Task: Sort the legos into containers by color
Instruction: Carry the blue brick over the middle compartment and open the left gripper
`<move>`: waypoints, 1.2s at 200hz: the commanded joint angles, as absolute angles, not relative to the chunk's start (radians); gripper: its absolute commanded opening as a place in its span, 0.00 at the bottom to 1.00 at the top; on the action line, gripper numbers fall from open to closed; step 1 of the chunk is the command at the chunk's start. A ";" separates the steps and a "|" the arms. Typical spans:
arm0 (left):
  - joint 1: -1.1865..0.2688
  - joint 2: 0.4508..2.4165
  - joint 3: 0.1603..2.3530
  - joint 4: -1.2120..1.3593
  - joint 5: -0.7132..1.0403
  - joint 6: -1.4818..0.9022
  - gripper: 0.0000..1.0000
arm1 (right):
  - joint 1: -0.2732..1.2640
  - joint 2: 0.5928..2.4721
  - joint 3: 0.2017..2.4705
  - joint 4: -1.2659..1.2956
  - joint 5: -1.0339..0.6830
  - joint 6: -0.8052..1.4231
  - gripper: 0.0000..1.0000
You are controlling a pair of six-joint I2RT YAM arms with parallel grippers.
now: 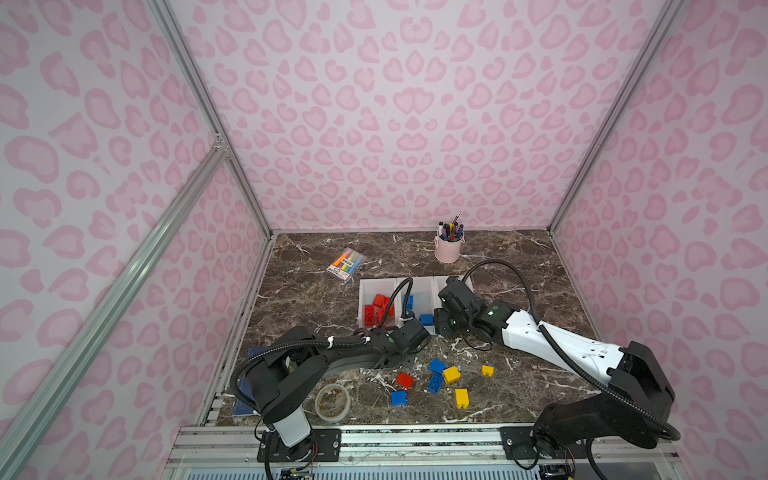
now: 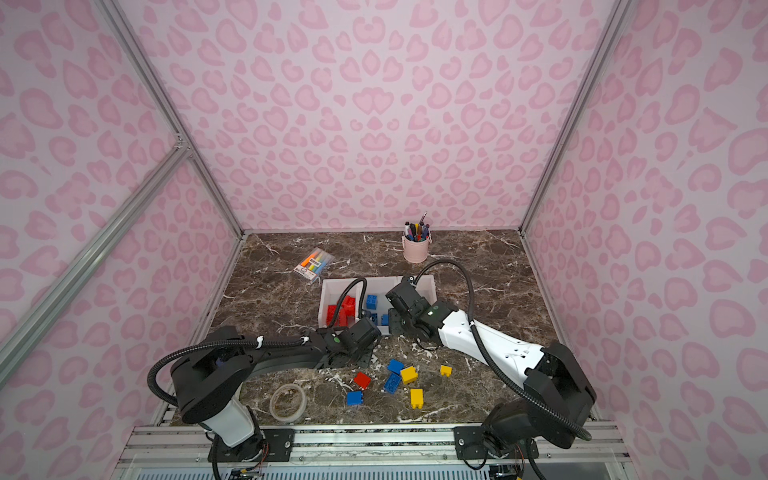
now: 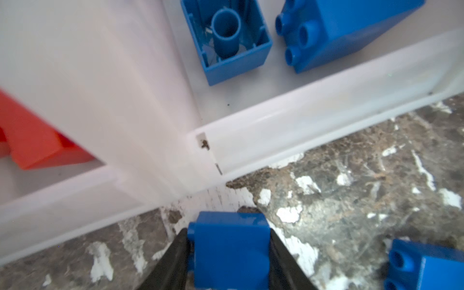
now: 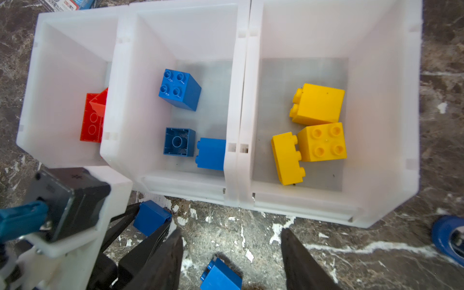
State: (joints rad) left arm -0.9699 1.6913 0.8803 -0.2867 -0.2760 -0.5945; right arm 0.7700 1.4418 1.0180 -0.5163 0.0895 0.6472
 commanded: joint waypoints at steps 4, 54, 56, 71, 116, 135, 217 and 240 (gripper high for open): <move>-0.969 1.696 0.879 -0.282 -0.272 -0.598 0.45 | 0.770 1.440 1.011 -0.511 0.102 0.658 0.63; -0.989 1.642 0.866 -0.302 -0.239 -0.610 0.44 | 0.770 1.433 1.011 -0.517 0.111 0.657 0.63; -0.989 1.638 0.867 -0.302 -0.236 -0.612 0.43 | 0.770 1.431 1.011 -0.517 0.111 0.657 0.63; -0.989 1.604 0.878 -0.314 -0.215 -0.621 0.43 | 0.770 1.420 1.009 -0.522 0.118 0.658 0.63; -0.989 1.560 1.019 -0.364 -0.241 -0.534 0.43 | 0.770 1.381 1.005 -0.545 0.142 0.661 0.62; -0.976 1.603 1.103 -0.384 -0.259 -0.473 0.43 | 0.770 1.356 1.003 -0.554 0.150 0.668 0.62; -0.835 1.848 1.372 -0.416 -0.206 -0.367 0.46 | 0.769 1.229 0.949 -0.606 0.187 0.686 0.62; -0.826 1.869 1.381 -0.415 -0.201 -0.367 0.54 | 0.769 1.196 0.923 -0.605 0.196 0.697 0.62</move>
